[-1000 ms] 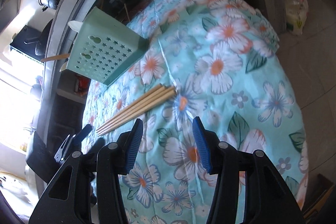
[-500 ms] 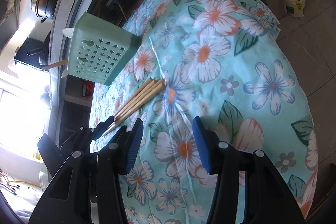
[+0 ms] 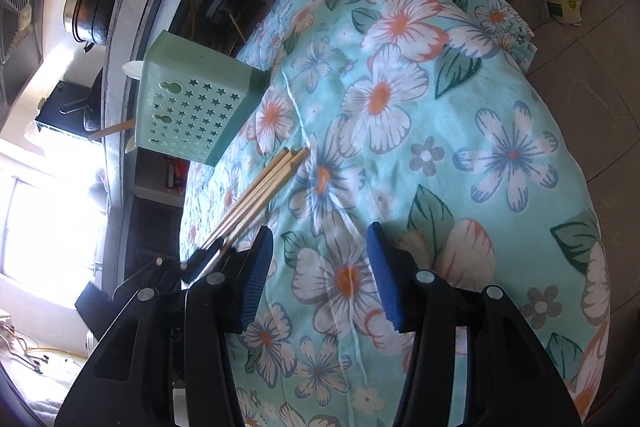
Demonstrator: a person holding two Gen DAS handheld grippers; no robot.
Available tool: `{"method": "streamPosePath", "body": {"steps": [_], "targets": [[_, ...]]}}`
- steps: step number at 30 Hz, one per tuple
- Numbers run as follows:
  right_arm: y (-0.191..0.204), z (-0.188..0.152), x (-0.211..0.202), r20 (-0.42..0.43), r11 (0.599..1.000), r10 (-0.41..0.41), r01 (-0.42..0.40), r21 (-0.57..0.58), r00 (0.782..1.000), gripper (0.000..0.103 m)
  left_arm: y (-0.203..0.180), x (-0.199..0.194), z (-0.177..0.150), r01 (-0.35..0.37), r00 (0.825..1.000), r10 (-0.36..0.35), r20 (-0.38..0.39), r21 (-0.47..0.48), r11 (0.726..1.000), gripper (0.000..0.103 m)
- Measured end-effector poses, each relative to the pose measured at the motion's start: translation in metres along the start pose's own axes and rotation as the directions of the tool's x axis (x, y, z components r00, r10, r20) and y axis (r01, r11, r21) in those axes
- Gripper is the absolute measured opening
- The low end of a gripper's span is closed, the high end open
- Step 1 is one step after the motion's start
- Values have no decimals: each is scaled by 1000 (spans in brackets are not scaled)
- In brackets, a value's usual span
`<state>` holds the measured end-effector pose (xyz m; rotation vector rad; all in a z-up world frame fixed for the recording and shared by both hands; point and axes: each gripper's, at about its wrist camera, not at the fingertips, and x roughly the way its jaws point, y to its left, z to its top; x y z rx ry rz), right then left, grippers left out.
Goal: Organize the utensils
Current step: 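Move the left gripper to the chopstick bundle and close on one chopstick, then lift the chopstick with the left gripper while the right gripper approaches the bundle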
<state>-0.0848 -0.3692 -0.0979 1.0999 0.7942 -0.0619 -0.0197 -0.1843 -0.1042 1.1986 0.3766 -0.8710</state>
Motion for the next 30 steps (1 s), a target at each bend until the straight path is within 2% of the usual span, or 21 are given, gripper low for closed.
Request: {"method": "streamPosePath", "body": {"steps": [3, 8, 12, 16, 19, 22, 25, 30], "targets": [[-2, -1, -2, 4, 1000, 4, -4, 4, 1000, 48, 5, -12, -6, 88, 995, -90, -43, -45, 995, 5], [-4, 0, -2, 5, 1000, 8, -8, 7, 1000, 48, 13, -26, -16, 210, 973, -220, -67, -134, 969, 6], [-3, 0, -2, 2, 1000, 11, -11, 7, 1000, 48, 30, -27, -15, 327, 937, -347, -33, -259, 909, 22], [-3, -1, -2, 4, 1000, 14, -14, 12, 1000, 48, 48, -12, -4, 415, 898, -439, 21, -369, 832, 24], [-5, -1, -2, 3, 1000, 23, -23, 20, 1000, 48, 54, 0, 7, 439, 884, -465, 41, -412, 798, 24], [-6, 0, -1, 3, 999, 28, -28, 24, 1000, 48, 56, 16, 20, 435, 885, -465, 35, -421, 796, 24], [-7, 0, -1, 2, 999, 29, -29, 26, 1000, 48, 60, 33, 31, 465, 866, -499, 41, -434, 772, 23], [-7, 0, -1, 2, 999, 31, -31, 28, 1000, 49, 57, 50, 45, 462, 867, -497, 25, -414, 784, 22]]}}
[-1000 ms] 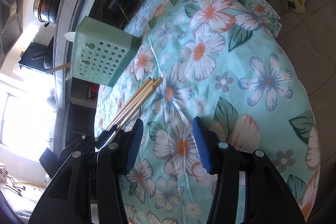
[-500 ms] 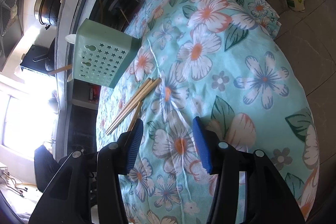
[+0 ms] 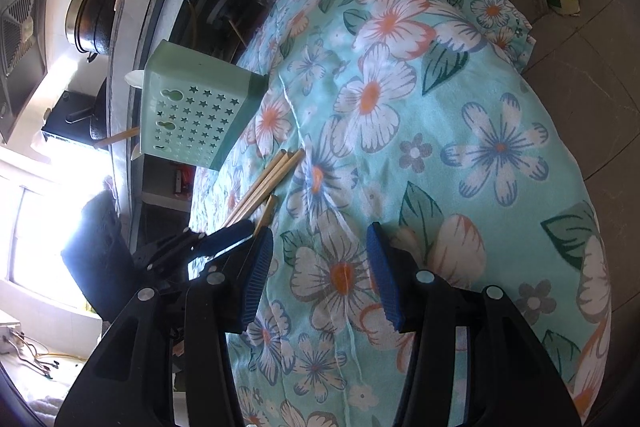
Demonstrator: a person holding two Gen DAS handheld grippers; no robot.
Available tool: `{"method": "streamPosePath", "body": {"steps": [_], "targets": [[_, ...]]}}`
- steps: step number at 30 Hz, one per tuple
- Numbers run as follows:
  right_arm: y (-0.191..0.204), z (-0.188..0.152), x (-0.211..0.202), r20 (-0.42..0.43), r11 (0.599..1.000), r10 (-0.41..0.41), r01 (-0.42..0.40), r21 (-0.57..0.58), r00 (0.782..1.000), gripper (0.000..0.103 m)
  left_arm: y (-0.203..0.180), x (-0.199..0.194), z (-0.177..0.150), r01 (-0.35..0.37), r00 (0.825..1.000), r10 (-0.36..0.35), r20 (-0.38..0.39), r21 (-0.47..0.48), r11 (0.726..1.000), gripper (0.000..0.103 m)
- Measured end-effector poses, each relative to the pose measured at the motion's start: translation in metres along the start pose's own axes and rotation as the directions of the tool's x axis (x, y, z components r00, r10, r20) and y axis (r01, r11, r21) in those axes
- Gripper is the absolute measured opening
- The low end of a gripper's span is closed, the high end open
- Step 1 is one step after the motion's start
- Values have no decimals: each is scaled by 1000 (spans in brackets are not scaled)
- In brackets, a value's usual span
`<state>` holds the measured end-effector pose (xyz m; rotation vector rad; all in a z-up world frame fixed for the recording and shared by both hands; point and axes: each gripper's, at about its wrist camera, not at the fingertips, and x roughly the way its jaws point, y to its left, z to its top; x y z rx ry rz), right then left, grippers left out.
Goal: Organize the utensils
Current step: 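Lift the chopstick with the left gripper while the right gripper approaches the bundle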
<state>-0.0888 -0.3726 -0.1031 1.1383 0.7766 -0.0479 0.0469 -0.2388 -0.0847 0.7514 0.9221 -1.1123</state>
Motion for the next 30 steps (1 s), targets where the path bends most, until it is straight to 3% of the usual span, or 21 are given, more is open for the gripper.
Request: {"method": "streamPosePath", "body": {"steps": [5, 7, 16, 24, 30], "targets": [[0, 0, 0, 0, 1000, 1, -1, 0, 1000, 49, -4, 8, 7, -10, 1000, 10, -4, 11, 1000, 14], [0, 0, 0, 0, 1000, 1, -1, 1, 1000, 49, -4, 9, 9, -8, 1000, 8, -2, 14, 1000, 6], [-1, 0, 0, 2, 1000, 9, -9, 9, 1000, 49, -6, -8, 5, -4, 999, 4, 35, -4, 1000, 5], [-3, 1, 0, 3, 1000, 13, -13, 23, 1000, 48, 6, -50, -1, 27, 989, -12, 146, -99, 995, 5], [0, 1, 0, 4, 1000, 8, -9, 27, 1000, 49, 21, -89, -10, 59, 967, -13, 255, -176, 983, 5]]}}
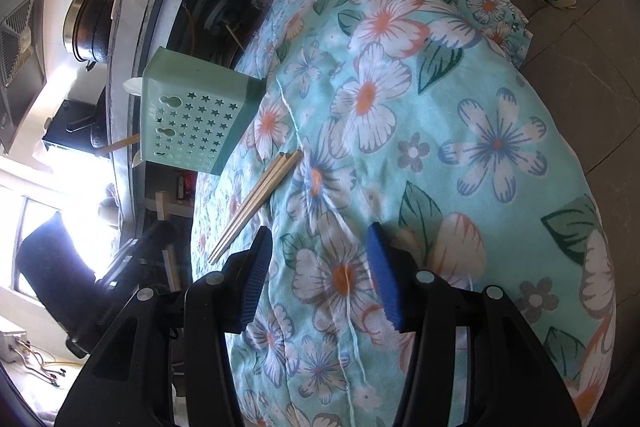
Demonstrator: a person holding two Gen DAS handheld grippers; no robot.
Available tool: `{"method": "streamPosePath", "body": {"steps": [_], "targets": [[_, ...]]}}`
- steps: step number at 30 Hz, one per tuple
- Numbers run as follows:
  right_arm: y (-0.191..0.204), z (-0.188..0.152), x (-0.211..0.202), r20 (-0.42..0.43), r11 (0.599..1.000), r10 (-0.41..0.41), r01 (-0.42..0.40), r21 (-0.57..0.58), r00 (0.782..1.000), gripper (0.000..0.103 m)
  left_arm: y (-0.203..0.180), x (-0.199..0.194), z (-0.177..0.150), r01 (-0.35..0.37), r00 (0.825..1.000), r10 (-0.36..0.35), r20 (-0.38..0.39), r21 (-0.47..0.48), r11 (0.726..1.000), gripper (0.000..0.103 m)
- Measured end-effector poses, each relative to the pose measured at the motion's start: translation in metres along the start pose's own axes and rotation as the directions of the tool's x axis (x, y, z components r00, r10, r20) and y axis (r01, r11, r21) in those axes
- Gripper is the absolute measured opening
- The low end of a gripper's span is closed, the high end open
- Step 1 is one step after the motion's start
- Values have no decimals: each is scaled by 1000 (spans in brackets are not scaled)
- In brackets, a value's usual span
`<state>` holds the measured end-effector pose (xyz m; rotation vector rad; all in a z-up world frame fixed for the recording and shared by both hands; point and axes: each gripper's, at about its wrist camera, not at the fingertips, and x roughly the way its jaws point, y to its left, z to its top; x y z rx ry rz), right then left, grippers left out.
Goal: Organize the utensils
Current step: 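Lift the chopstick with the left gripper while the right gripper approaches the bundle, then close the right gripper on another wooden chopstick and lift it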
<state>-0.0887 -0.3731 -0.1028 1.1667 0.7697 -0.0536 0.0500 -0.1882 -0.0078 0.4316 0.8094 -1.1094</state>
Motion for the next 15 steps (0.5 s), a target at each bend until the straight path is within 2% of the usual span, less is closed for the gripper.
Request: {"method": "streamPosePath", "body": {"steps": [4, 9, 15], "targets": [[9, -1, 2, -7, 1000, 19, -19, -8, 1000, 48, 12, -28, 1, 23, 997, -19, 77, -54, 998, 5], [26, 0, 14, -35, 998, 65, -65, -16, 997, 48, 23, -56, 1, 14, 987, 3, 163, -103, 995, 5], [32, 6, 33, -63, 997, 82, -82, 12, 995, 48, 41, -98, -1, 1, 950, 54, 306, -175, 985, 5]]}}
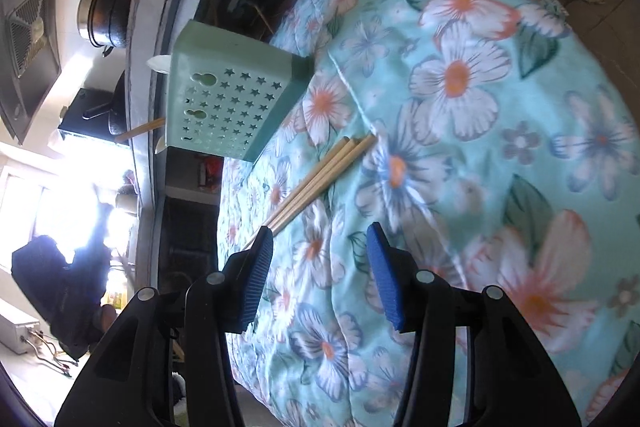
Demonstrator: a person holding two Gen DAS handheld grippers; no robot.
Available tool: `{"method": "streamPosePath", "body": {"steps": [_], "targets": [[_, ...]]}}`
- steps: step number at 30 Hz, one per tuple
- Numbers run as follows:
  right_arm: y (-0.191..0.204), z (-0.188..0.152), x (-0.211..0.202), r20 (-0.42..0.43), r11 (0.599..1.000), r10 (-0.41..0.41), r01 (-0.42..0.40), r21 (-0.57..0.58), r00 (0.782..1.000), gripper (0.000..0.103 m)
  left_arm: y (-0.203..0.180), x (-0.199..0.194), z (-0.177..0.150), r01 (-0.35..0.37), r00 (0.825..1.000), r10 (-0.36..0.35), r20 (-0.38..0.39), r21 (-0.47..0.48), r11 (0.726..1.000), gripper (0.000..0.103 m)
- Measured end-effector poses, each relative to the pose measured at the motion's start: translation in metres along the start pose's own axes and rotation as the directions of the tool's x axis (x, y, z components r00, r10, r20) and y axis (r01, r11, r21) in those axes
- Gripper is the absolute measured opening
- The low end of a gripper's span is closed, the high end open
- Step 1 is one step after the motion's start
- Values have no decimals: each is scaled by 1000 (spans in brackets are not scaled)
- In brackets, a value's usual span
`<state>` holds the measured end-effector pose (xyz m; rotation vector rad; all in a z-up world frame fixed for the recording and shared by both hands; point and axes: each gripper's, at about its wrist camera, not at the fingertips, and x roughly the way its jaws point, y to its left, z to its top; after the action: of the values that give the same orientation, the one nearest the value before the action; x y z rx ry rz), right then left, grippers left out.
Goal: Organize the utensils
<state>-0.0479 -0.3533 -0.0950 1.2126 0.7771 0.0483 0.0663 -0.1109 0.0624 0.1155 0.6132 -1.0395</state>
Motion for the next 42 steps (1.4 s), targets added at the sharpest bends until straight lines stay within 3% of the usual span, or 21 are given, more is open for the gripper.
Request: {"method": "streamPosePath", "body": {"steps": [4, 8, 16, 20, 23, 29, 36, 42], "targets": [[-9, 9, 9, 9, 998, 8, -8, 64, 1000, 48, 16, -20, 5, -27, 995, 33, 90, -71, 997, 5], [-19, 19, 16, 35, 990, 27, -31, 136, 999, 44, 33, -32, 2, -37, 990, 55, 133, -137, 990, 5], [-28, 28, 21, 110, 971, 8, -34, 237, 994, 30, 61, -30, -14, -41, 986, 77, 150, -234, 971, 5], [-34, 25, 20, 136, 961, -7, -31, 275, 991, 13, 68, -33, -19, -40, 984, 82, 157, -252, 967, 5], [-35, 21, 13, 161, 958, 0, -47, 284, 987, 10, 72, -35, -22, -39, 983, 83, 163, -261, 965, 5], [-18, 15, -13, 227, 977, 17, -65, 204, 974, 8, 79, -39, -27, -37, 982, 86, 166, -278, 960, 5], [27, 18, -63, 310, 997, 71, -79, 15, 948, 5, 84, -44, -28, -43, 978, 100, 183, -293, 955, 5], [78, 22, -99, 379, 987, 103, -46, -156, 920, 5, 87, -48, -28, -43, 974, 108, 200, -305, 951, 5]]}}
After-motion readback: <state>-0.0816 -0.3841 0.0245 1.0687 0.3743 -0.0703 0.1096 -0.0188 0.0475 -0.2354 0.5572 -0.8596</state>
